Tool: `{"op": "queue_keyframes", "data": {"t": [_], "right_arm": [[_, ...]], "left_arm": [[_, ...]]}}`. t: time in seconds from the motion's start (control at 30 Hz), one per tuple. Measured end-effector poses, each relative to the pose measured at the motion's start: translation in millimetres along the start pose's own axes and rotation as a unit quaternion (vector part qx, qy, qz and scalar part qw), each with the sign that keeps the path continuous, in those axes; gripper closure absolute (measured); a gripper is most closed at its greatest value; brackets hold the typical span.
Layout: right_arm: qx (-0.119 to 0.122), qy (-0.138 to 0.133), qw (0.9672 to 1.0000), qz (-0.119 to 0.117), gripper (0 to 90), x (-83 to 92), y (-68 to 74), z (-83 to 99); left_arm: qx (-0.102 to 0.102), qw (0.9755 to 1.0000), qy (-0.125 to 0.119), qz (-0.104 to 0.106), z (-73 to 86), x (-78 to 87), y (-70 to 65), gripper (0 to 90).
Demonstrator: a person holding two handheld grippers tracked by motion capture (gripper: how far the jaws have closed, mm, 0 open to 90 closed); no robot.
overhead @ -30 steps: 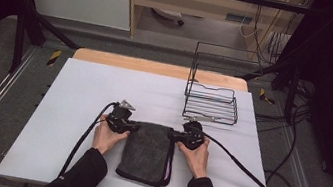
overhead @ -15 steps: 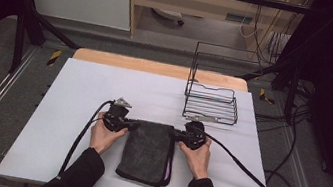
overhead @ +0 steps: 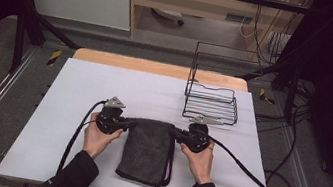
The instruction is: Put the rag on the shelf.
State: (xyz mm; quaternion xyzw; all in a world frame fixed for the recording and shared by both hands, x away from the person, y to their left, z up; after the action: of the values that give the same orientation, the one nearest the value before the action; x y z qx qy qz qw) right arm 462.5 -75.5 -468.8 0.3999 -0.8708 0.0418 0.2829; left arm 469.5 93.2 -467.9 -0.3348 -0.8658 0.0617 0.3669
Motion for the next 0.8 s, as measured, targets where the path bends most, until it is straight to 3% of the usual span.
{"op": "queue_keyframes", "data": {"t": [0.4, 0.8], "right_arm": [[0.017, -0.041, 0.9990, -0.007, 80.6, 20.0, 11.7, -13.1], [0.059, -0.075, 0.9954, -0.001, 80.7, 41.7, 25.2, -29.4]], "left_arm": [[-0.018, 0.9989, -0.043, 0.007, -9.6, 26.1, -20.5, 81.1], [-0.021, 0.9965, -0.080, 0.018, -15.8, 45.0, -33.9, 81.2]]}}
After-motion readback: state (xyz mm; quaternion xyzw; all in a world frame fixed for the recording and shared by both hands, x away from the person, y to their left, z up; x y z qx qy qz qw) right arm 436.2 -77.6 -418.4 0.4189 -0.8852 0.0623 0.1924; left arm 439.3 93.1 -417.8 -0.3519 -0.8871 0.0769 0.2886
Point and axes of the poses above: each handheld gripper's, and its own axes: x roughly backward along the jaws, z roughly out of its underside, y roughly to its left, the point moved 10 cm from there along -x, roughly forward along the jaws, and after that the axes turned 12 degrees about x, right-handed, at the moved point
